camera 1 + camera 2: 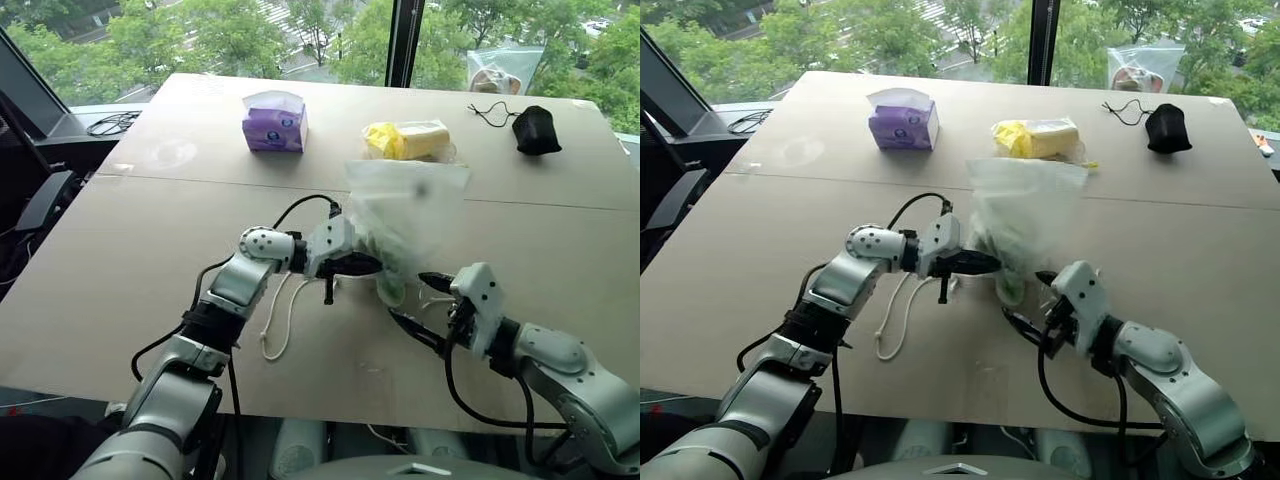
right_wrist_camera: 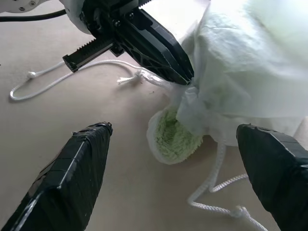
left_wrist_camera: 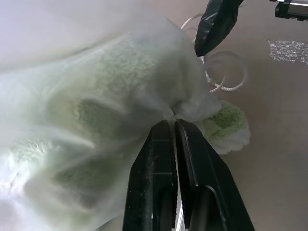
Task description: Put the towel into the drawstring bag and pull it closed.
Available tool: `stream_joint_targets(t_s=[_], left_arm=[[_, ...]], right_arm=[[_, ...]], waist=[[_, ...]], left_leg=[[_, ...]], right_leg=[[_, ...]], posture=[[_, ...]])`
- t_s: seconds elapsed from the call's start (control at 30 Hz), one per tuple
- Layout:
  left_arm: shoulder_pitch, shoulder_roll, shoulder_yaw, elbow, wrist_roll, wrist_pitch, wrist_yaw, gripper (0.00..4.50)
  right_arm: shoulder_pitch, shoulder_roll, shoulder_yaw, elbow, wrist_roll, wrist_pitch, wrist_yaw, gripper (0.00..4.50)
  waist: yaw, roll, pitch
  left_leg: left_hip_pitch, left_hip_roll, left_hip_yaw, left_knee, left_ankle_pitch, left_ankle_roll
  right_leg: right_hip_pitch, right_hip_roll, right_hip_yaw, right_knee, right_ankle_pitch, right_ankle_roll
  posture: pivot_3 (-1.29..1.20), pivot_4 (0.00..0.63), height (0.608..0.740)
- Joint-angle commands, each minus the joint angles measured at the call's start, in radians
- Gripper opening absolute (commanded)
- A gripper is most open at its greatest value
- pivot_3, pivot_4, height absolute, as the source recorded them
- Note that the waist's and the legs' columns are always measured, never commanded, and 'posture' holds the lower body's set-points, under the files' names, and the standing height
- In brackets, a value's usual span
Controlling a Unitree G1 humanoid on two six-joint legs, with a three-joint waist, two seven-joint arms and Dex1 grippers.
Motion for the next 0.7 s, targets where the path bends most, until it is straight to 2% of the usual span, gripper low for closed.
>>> stream_joint_targets(t_s=[0.03, 0.13, 0.3, 0.4, 0.5, 0.7], left_arm=[[-0.030, -0.013, 0.011, 0.018, -0.008, 0.013, -0.027, 0.03], [-0.047, -0.029, 0.038, 0.006, -0.063, 0.114, -0.043, 0.03], [-0.075, 0.016, 0.043, -0.047, -0.125, 0.240, -0.148, 0.03], [-0.090, 0.029, 0.040, -0.049, -0.113, 0.235, -0.160, 0.91], [-0.098, 0.026, 0.018, -0.039, -0.082, 0.199, -0.165, 2.33], [-0.117, -0.003, -0.031, 0.046, 0.010, 0.111, -0.153, 2.33]], right_arm=[[-0.027, 0.024, 0.002, -0.015, -0.038, -0.010, -0.050, 4.44], [-0.018, 0.019, 0.008, -0.025, -0.038, 0.011, -0.050, 4.44], [-0.024, 0.009, 0.000, 0.007, -0.056, 0.006, -0.047, 4.44], [-0.044, 0.003, 0.010, 0.028, -0.070, -0.004, -0.034, 4.44], [-0.053, 0.013, 0.007, 0.023, -0.060, -0.008, -0.023, 4.44], [-0.026, 0.016, 0.004, 0.006, -0.063, -0.013, -0.028, 4.44]], waist=[[0.000, 0.000, 0.000], [0.003, 0.000, 0.000], [0.001, 0.000, 0.000], [-0.002, 0.000, 0.000], [0.000, 0.000, 0.000], [0.003, 0.000, 0.000]], left_leg=[[0.000, 0.000, 0.000, 0.000, 0.000, 0.000], [0.000, 0.000, 0.000, 0.000, 0.000, 0.000], [-0.001, 0.000, -0.002, 0.000, 0.000, 0.000], [-0.001, 0.000, -0.001, 0.000, 0.000, 0.000], [-0.001, 0.000, -0.002, 0.000, 0.000, 0.000], [-0.002, -0.001, -0.002, 0.000, 0.000, 0.000]], right_leg=[[0.000, 0.000, 0.000, 0.000, 0.000, 0.000], [0.000, 0.000, -0.001, 0.000, 0.000, 0.000], [0.000, 0.000, -0.001, 0.000, 0.000, 0.000], [0.000, 0.000, -0.001, 0.000, 0.000, 0.000], [0.000, 0.000, -0.001, 0.000, 0.000, 0.000], [0.000, 0.000, -0.002, -0.002, 0.000, 0.000]], posture=[[0.00, 0.150, 0.740], [0.00, 0.150, 0.740], [0.00, 0.150, 0.740], [0.00, 0.150, 0.740], [0.00, 0.150, 0.740], [0.00, 0.150, 0.740]])
